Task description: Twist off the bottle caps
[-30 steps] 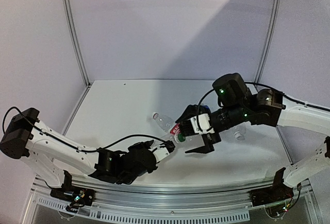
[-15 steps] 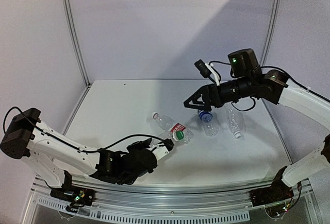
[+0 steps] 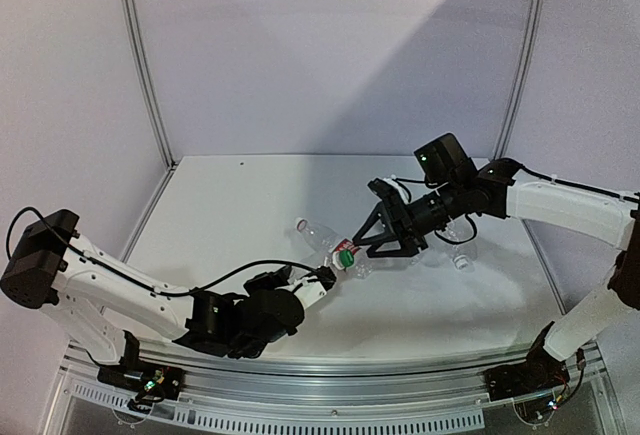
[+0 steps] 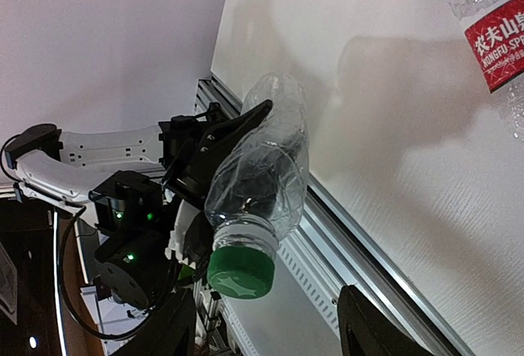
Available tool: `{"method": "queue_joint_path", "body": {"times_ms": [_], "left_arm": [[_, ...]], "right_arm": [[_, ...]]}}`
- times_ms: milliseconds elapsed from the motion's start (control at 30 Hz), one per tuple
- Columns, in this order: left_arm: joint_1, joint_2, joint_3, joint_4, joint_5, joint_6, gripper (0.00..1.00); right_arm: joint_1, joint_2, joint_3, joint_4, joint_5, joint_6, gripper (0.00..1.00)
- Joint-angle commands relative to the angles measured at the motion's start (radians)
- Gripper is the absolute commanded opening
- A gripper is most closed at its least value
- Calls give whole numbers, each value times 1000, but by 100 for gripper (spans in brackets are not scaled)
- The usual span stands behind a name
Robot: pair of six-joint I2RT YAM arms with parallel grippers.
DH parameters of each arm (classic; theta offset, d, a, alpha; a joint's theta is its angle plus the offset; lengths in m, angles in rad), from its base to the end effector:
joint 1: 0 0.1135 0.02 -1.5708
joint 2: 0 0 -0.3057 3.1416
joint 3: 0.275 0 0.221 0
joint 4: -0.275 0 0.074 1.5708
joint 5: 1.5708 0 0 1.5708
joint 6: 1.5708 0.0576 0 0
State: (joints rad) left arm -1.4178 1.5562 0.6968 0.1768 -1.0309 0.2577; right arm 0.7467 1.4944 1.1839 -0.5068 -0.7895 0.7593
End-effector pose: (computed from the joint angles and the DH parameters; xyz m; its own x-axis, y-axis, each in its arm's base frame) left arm 0.0915 -0.2695 0.2319 0.0107 0.7905 -0.6124 0.4177 0.5529 0.7210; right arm 0.1894 0.2310 0.3269 -0.9629 -0.2306 -0.1398 -0.2370 0.4766 0.8466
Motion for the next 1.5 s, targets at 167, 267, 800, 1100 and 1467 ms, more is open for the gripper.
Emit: {"method": "queue_joint_path", "body": {"times_ms": [167,267,800,1100,1467], "left_arm": [[-6,22,9,23,-14,-3,4],[-6,26,9,24,-15,-1,4],[-1,23,7,28,-30,0,4],[0,12,4,25,-38,0,5],[3,15,6,23,-38,-2,4]], "right_arm": [[3,29,5,74,-56,82,58],[4,35,9,61,-50,79,56],[65,65,100,-51,31,40,50],[74,61,107,-84,68,23,46],[97,83,118,-74,62,23,46]]}}
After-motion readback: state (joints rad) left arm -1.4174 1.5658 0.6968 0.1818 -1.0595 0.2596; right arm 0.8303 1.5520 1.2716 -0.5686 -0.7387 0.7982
